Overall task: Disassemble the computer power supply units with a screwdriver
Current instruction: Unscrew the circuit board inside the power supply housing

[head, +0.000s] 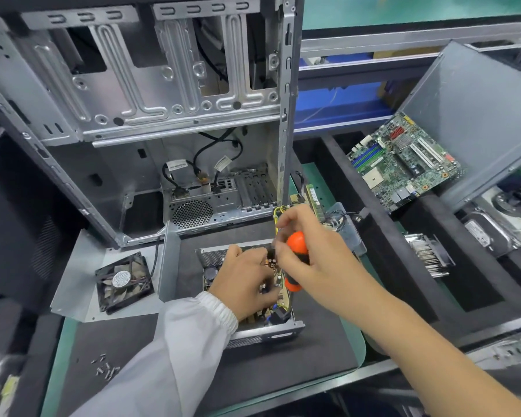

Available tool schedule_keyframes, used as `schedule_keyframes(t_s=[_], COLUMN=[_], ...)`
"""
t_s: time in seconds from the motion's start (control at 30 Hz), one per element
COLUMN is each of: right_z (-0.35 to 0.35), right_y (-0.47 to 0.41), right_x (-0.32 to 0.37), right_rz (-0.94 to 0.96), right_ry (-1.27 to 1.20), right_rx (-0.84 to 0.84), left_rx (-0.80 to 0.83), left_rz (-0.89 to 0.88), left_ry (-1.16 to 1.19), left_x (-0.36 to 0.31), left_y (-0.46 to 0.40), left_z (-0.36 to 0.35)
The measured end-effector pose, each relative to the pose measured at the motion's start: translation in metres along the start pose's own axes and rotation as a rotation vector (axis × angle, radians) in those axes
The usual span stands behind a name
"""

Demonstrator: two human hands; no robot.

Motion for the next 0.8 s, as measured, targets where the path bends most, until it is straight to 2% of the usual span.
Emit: schedule_keyframes(t_s=[0.07,0.17,0.3,0.43,0.63,0.7,0.8], right_z=[0.000,0.003,0.001,0.004,0.005,0.001,-0.010], right_y=[-0.004,-0.010,-0.017,-0.022,-0.025,-0.021,-0.022], right_x=[0.005,0.020,0.026,0.033,0.041,0.048,0.047], right_rz=[0.079,0.264,0.315,0.273,0.152,0.172,0.235], right_ry=[0.196,0.570,0.803,0.752,0.552,0.510,0.707], right_rx=[0.024,-0.032,0.038,0.193,0.562,0.561,0.438], left_rx=[-0.025,-0.040,-0.036,-0.030,-0.032,-0.053,-0.051], left_rz=[0.023,0.047,0.089,0.108,0.056,0.058,0.055], left_ry=[0.062,0.079,0.049,-0.008,0.015,0.092,0.130], left_x=[0.001,0.004,0.010,0.013,0.010,0.007,0.008], left_y=[0.001,0.004,0.009,0.012,0.016,0.017,0.018], left_z=[0.003,0.006,0.009,0.010,0.012,0.016,0.019])
Point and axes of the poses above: each hand's wrist, its own y-axis away from the middle knuckle, its own z-axis out of the back of the hand, x = y × z, the point moved 4 cm from there along -y, towards the middle knuckle, and after that the axes turned 10 degrees about -x, right-handed, at the moved point
